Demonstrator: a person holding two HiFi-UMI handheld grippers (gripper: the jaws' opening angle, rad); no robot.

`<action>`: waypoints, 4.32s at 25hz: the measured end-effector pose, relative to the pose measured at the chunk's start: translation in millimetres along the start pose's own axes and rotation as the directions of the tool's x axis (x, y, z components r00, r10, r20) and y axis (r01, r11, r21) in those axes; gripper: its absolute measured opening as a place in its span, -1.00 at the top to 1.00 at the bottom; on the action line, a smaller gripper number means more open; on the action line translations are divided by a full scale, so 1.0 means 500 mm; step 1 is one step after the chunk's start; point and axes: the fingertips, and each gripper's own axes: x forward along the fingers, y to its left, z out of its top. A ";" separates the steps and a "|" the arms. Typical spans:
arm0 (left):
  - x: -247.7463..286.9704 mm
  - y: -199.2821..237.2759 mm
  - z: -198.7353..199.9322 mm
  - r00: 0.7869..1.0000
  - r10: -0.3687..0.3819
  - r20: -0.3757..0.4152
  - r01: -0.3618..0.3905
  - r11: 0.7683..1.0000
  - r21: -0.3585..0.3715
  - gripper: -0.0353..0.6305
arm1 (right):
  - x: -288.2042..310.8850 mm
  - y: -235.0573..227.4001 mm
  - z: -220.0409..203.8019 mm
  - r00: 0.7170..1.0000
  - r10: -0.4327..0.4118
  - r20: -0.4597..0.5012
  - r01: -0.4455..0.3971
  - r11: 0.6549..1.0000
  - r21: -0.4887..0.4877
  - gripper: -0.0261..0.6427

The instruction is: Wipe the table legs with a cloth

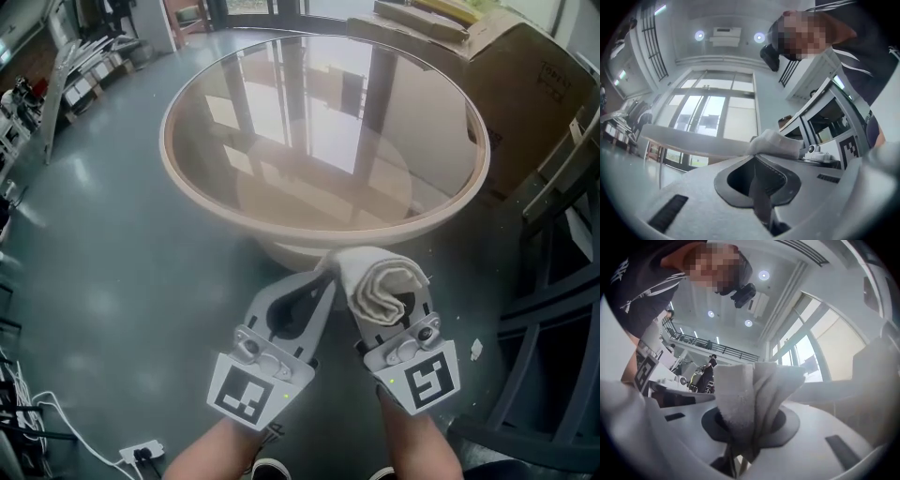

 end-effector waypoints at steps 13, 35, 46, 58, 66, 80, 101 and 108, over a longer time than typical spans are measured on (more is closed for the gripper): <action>-0.075 0.025 -0.203 0.982 0.059 -0.179 -0.073 0.995 -0.072 0.87 | -0.056 0.025 -0.218 0.990 -0.010 -0.138 0.031 0.988 0.151 0.67; -0.148 -0.001 -0.280 0.978 0.099 -0.185 -0.129 0.979 -0.158 0.87 | -0.223 0.043 -0.608 0.825 0.065 -0.562 0.162 0.925 0.345 0.66; -0.089 0.007 -0.207 0.989 0.069 -0.129 -0.086 0.987 -0.133 0.87 | 0.003 -0.088 -0.103 0.970 0.236 0.055 -0.242 0.939 0.243 0.67; -0.092 0.012 -0.236 0.992 0.069 -0.107 -0.084 0.986 -0.141 0.87 | -0.046 -0.003 -0.213 0.913 0.407 -0.019 -0.387 0.882 0.268 0.68; -0.096 0.000 -0.264 0.984 0.051 -0.170 -0.079 0.983 -0.163 0.87 | -0.105 0.026 -0.408 0.934 0.284 -0.218 -0.213 0.930 0.300 0.68; -0.093 0.000 -0.294 0.970 0.069 -0.232 -0.106 0.983 -0.152 0.87 | -0.190 0.070 -0.612 0.820 0.220 -0.528 0.023 0.909 0.416 0.67; -0.093 0.043 -0.251 0.981 0.103 -0.166 -0.125 0.984 -0.125 0.87 | -0.011 0.011 -0.107 0.994 -0.019 -0.108 0.043 0.974 0.221 0.69; -0.112 0.047 -0.303 0.974 0.122 -0.192 -0.153 0.976 -0.156 0.87 | -0.053 0.026 -0.231 0.993 -0.048 -0.104 0.076 0.952 0.296 0.69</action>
